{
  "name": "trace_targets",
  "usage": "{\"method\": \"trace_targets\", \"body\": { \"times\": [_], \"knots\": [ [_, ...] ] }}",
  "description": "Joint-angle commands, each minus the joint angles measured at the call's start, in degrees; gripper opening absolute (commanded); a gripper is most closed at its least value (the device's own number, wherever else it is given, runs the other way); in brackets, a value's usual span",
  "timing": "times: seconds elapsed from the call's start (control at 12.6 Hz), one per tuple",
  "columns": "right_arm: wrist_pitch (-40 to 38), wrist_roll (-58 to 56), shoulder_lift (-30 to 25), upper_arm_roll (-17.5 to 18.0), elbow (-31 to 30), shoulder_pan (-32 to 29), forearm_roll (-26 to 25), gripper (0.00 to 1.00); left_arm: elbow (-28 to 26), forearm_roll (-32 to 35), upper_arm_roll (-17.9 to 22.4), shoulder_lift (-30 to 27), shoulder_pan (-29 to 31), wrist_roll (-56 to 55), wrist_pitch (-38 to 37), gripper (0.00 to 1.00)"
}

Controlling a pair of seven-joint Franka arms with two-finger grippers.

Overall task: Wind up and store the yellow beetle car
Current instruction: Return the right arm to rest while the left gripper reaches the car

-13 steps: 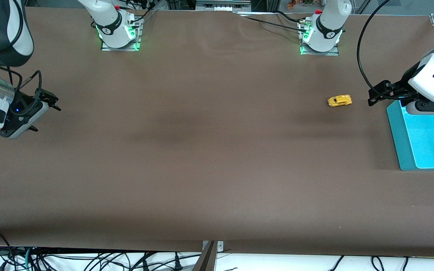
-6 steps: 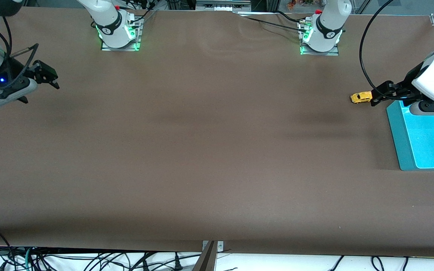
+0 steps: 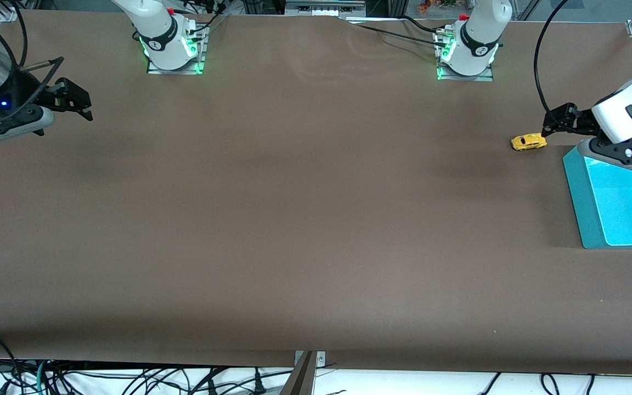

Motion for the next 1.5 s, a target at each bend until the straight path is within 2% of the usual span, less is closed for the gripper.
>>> {"method": "trace_targets", "body": {
  "times": [0.0,0.24,0.47,0.71,1.11,1.42],
  "knots": [
    [-0.83,2.07,-1.18,-1.06,1.22,1.54,-0.21,1.00,-1.51,0.74,-0.22,0.84,2.72,11.94,-0.15,1.00],
    [-0.83,4.16,-1.19,-1.06,1.22,1.54,-0.38,1.00,-6.85,4.32,-0.39,-0.80,4.58,23.73,3.70,1.00],
    [-0.65,5.40,-1.19,-1.15,1.22,1.45,-0.30,1.00,-18.52,6.53,-0.40,-5.46,6.77,33.39,12.03,1.00],
    [-0.48,8.21,-1.10,-0.88,1.22,1.54,-0.30,1.00,-28.29,9.70,-0.48,-5.65,9.49,45.78,18.28,1.00],
    [-0.56,8.57,-0.93,-0.53,1.31,1.54,-0.83,1.00,-44.72,9.70,-0.66,-6.27,20.12,61.00,38.93,1.00],
    [0.31,9.71,-0.75,-0.44,1.22,1.54,-1.53,1.00,-52.56,8.92,-0.66,-6.18,22.95,68.14,48.43,1.00]
  ]
}}
